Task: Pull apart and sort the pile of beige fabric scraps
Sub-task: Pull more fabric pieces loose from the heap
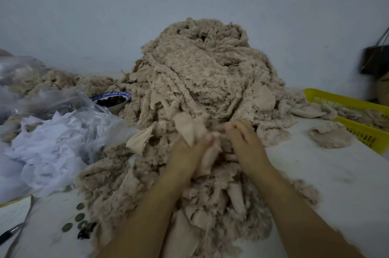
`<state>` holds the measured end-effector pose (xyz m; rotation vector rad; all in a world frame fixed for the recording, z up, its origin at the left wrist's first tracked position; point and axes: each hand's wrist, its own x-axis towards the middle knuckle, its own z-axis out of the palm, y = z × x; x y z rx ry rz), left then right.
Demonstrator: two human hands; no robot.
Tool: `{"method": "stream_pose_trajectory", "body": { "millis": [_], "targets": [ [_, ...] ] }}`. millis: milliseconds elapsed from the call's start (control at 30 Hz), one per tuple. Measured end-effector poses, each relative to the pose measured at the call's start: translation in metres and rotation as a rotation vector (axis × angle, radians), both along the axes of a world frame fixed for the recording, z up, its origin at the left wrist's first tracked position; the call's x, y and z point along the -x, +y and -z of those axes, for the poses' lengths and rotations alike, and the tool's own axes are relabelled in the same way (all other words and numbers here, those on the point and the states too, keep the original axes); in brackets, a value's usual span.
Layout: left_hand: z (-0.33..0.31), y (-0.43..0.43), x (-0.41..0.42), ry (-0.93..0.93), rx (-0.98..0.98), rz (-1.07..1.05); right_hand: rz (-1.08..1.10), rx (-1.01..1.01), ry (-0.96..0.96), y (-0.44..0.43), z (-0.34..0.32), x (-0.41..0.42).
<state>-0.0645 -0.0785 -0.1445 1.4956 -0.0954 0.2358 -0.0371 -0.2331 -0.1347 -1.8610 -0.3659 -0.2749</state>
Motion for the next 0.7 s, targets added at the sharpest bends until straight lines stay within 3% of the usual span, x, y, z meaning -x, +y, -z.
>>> {"method": "stream_pose_trajectory", "body": {
  "millis": [67, 133, 233, 333, 433, 567, 633, 700],
  "targets": [
    [0.007, -0.009, 0.002, -0.136, -0.361, 0.081, -0.125, -0.058, 0.143, 0.005, -0.002, 0.005],
    [0.013, -0.011, 0.002, -0.167, -0.617, 0.195, -0.217, 0.066, 0.196, 0.006, -0.001, 0.006],
    [0.013, -0.013, 0.001, -0.133, -0.706, 0.262, -0.120, 0.085, 0.107, 0.006, 0.006, 0.000],
    [0.005, -0.011, 0.004, -0.004, -0.502, 0.284, 0.056, -0.168, 0.134, 0.005, 0.002, -0.001],
    [-0.003, -0.006, 0.004, 0.156, -0.137, 0.201, -0.084, -0.375, 0.261, 0.002, -0.001, 0.002],
    [-0.008, -0.001, 0.001, 0.328, 0.271, 0.299, -0.350, -0.225, 0.398, 0.014, 0.002, 0.012],
    [-0.008, 0.002, 0.001, 0.342, 0.511, 0.317, -0.433, -0.062, 0.413, 0.023, 0.007, 0.016],
    [-0.009, 0.010, -0.005, 0.318, 0.777, 0.273, -0.440, -0.042, 0.398, 0.025, 0.008, 0.018]
  ]
}}
